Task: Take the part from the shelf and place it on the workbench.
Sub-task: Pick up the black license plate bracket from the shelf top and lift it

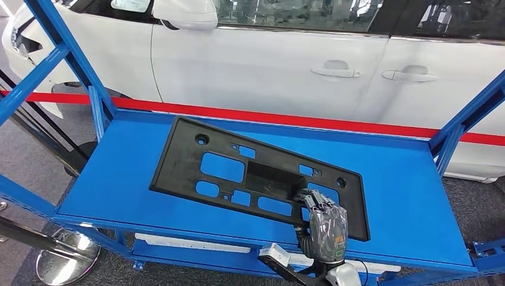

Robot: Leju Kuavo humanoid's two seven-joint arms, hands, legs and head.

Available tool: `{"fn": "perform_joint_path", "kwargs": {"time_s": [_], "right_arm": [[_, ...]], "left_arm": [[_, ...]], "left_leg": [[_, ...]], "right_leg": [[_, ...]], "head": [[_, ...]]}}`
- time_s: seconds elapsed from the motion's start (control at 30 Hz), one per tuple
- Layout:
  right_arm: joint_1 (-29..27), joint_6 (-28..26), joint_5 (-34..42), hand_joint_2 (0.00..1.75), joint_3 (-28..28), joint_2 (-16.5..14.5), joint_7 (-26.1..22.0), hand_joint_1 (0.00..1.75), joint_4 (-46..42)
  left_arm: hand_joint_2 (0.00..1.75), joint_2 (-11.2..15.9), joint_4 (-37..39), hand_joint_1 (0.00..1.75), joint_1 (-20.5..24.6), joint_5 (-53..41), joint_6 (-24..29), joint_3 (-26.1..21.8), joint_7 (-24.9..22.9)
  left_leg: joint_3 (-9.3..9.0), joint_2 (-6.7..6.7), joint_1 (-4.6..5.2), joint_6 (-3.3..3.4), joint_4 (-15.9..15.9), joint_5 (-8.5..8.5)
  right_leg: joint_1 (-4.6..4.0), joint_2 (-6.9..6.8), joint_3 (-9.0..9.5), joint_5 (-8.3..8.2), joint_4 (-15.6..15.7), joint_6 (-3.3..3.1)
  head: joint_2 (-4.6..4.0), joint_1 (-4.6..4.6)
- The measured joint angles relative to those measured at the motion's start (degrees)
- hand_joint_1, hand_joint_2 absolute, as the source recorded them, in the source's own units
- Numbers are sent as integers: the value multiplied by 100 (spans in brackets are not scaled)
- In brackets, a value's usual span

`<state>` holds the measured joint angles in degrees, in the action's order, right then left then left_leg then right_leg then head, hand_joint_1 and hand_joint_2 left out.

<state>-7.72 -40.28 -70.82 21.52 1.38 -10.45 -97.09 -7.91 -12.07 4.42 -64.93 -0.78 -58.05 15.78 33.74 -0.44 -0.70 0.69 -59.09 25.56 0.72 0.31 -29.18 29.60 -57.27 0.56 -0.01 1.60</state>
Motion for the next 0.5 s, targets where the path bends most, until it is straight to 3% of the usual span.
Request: {"fn": "perform_joint_path", "kwargs": {"time_s": [0.5], "right_arm": [[-143,2,-55,175,56,2,-302,175,-968]], "left_arm": [[175,15,0,0,-29,-45,-298,4,-2]], "left_leg": [[0,0,0,0,0,0]], "right_leg": [[0,0,0,3,-1,-2]], "head": [[0,0]]}}
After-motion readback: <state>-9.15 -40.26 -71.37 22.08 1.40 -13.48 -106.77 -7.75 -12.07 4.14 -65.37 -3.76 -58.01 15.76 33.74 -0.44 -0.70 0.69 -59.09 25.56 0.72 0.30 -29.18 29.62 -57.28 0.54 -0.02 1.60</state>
